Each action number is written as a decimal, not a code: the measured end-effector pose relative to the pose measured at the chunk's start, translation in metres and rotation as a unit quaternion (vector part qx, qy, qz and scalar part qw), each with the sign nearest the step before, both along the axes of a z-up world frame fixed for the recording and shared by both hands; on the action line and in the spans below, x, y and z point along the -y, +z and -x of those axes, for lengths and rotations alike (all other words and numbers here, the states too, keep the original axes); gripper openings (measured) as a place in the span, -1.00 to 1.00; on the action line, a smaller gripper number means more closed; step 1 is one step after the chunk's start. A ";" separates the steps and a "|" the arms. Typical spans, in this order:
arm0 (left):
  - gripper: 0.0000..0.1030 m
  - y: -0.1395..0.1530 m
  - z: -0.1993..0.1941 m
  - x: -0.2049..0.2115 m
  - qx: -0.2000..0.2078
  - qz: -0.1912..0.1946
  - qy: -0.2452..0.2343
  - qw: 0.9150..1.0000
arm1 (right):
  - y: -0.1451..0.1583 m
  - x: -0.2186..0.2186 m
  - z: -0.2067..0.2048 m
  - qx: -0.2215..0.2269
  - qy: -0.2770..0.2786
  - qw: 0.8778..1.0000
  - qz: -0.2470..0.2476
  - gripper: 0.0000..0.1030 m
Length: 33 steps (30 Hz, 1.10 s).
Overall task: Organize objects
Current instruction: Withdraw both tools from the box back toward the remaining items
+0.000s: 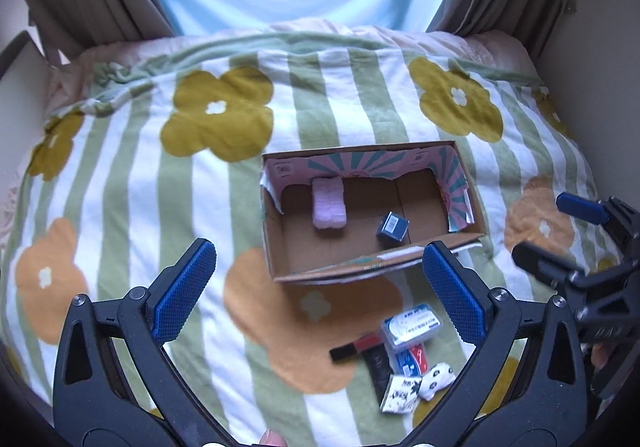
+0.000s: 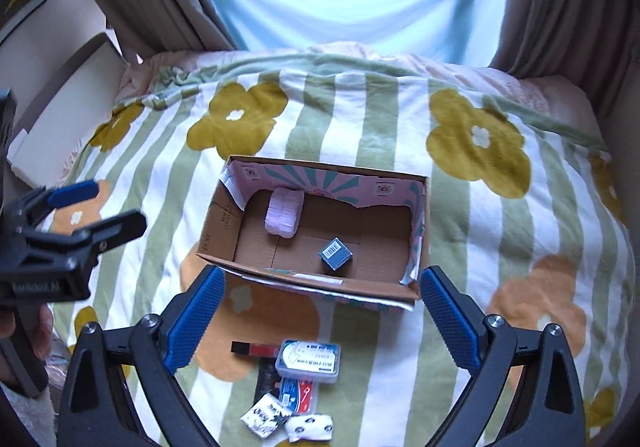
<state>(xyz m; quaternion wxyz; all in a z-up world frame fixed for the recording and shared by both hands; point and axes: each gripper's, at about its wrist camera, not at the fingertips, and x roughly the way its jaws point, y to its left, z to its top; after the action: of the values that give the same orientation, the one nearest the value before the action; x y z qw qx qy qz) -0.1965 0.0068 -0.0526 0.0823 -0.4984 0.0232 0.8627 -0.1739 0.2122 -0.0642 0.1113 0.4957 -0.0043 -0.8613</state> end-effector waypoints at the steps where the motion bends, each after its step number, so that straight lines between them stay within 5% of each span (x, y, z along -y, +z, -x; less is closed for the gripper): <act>1: 1.00 0.006 -0.011 0.002 -0.003 -0.003 0.001 1.000 | 0.005 -0.001 -0.007 -0.001 -0.006 1.000 0.002 0.89; 14: 1.00 0.036 -0.139 0.017 -0.046 -0.016 0.017 0.999 | 0.042 -0.008 -0.103 -0.047 -0.053 0.997 -0.001 0.89; 26: 1.00 0.042 -0.157 0.010 -0.044 -0.037 0.003 0.998 | 0.048 -0.018 -0.128 -0.064 -0.028 0.997 0.023 0.89; 33: 1.00 0.020 -0.165 -0.006 -0.016 -0.044 -0.037 0.998 | 0.028 -0.023 -0.143 -0.070 0.030 0.997 0.022 0.89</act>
<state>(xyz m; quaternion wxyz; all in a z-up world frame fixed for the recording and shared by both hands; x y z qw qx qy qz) -0.0314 0.0130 -0.0327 0.1355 -0.4792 0.0047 0.8672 -0.0311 0.2353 -0.0362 0.1476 0.4313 -0.0008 -0.8900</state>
